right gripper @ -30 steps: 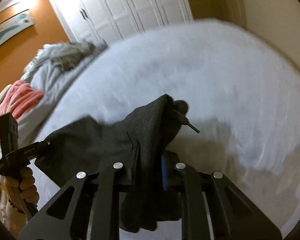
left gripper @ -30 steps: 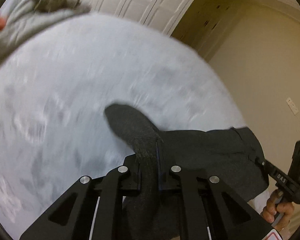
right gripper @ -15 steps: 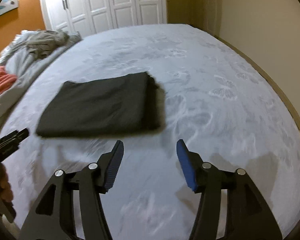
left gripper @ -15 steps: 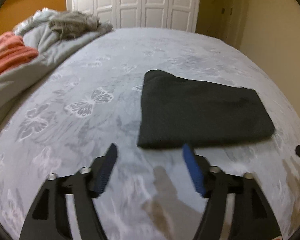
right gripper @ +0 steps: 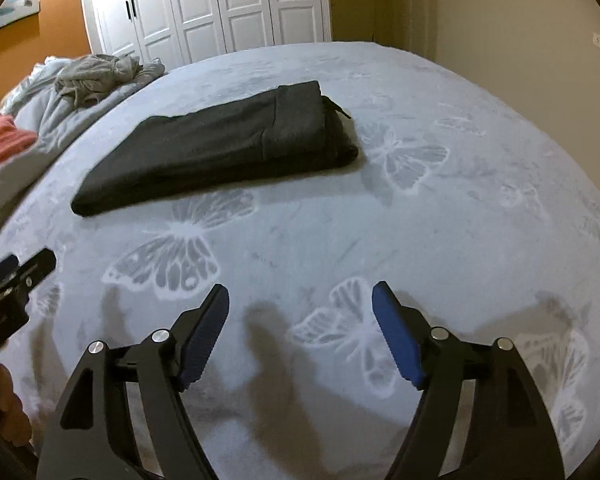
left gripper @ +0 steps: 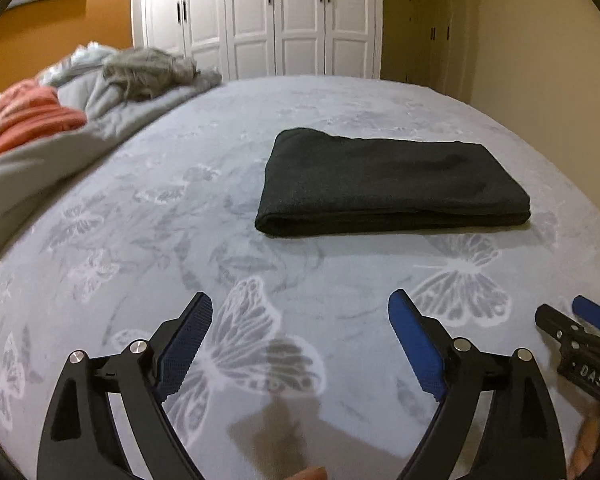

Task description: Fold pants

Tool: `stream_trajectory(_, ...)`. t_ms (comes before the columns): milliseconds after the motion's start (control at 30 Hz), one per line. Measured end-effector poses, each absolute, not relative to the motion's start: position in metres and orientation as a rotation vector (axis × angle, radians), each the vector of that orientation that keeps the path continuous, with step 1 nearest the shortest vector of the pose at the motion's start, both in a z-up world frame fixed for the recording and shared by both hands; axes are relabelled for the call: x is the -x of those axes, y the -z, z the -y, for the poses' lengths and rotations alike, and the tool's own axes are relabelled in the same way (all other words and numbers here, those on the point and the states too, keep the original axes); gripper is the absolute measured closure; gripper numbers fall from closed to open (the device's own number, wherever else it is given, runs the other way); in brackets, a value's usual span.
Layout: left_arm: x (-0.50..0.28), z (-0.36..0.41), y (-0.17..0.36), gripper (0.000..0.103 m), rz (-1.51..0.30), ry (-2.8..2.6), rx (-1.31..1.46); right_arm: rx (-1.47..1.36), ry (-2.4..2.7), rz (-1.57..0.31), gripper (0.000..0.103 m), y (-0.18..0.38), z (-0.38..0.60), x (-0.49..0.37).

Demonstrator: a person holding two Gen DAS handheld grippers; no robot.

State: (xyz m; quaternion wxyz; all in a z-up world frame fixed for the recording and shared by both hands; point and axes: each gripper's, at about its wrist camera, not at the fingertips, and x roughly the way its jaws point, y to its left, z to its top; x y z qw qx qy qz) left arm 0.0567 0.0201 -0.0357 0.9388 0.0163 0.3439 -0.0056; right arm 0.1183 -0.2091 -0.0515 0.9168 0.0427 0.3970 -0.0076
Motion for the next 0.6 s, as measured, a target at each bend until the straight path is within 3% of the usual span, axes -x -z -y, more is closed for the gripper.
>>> stream_trajectory(600,-0.057,-0.008,0.041,0.016,-0.715,-0.013,-0.096,-0.041,0.017,-0.816,0.031,0.054,0.202,-0.118)
